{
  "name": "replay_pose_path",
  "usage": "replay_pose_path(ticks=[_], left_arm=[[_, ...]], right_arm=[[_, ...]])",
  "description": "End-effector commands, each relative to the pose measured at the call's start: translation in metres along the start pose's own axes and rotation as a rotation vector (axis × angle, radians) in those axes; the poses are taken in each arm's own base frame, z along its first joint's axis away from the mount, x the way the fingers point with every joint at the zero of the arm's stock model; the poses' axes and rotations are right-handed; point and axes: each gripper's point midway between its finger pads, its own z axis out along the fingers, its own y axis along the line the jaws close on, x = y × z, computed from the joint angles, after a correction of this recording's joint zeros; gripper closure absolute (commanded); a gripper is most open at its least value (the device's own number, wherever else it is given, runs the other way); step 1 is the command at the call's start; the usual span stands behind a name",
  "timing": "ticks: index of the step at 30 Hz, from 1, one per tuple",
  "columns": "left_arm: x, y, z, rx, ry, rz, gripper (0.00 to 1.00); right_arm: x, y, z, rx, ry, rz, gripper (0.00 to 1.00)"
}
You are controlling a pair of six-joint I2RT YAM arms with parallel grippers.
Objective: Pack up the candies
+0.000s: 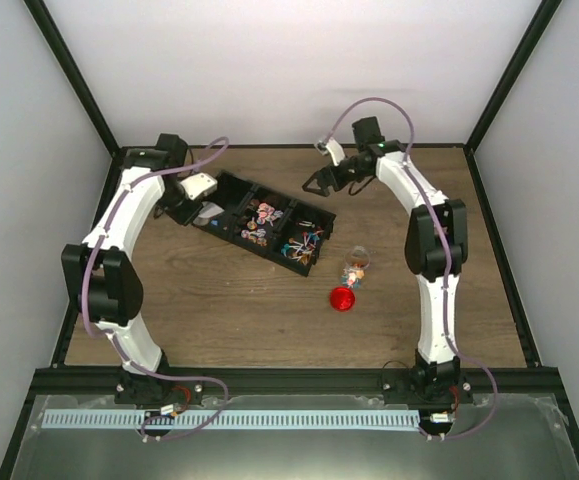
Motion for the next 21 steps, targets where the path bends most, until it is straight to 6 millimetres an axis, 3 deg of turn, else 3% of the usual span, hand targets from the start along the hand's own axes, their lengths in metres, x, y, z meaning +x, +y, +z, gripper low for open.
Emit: replay_pose_path(ticks=[1,4,6,11,21], left_arm=[[0.005,0.01,0.008,-0.057,0.04,0.018,0.96],[-0.002,0.02,0.012,-0.076,0.061,0.019,0.96],[-0.008,0.023,0.017,-0.078,0.07,0.031,0.96],[-0.013,0.015,0.037,-0.056,0.126,0.106,0.96],[-0.032,0.013,0.067,-0.044,0.152,0.161,0.96]], right_arm=[[-0.017,0.009,0.025,0.043,0.028,-0.112,0.09],[-0.021,0.014,0.047,0.05,0.043,-0.143,0.11],[-0.014,0.014,0.065,0.05,0.068,-0.142,0.12],[-0.015,0.028,0.09,0.04,0.081,-0.18,0.14],[-0.006,0.028,0.104,0.021,0.098,-0.18,0.25]])
